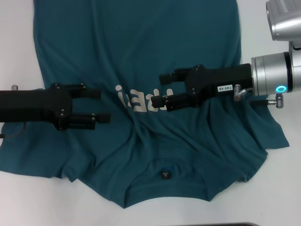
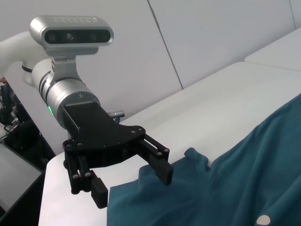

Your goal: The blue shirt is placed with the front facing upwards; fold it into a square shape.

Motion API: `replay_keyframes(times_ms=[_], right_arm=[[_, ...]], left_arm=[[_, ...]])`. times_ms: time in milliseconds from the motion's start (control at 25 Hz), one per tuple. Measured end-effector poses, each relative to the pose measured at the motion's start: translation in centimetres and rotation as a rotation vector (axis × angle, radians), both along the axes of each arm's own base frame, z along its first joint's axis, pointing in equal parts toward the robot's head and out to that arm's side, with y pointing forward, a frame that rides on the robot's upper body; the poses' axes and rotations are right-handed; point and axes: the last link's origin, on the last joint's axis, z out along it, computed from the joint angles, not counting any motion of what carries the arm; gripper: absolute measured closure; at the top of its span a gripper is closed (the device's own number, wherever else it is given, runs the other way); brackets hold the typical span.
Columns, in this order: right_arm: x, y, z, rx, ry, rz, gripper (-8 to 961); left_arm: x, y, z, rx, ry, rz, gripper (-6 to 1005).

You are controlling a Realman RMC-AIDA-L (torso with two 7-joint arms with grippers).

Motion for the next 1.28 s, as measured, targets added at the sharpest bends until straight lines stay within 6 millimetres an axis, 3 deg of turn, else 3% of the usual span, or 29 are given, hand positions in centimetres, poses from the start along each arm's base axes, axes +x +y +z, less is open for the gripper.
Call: replay_keyframes(times_ms=[1280], right_arm=[[-0.36,0.48,0.27,0.008,-0.007,0.014,64]], left_arm=[[0.17,0.38,0.48,-0.003,-0.005,0.032,153]])
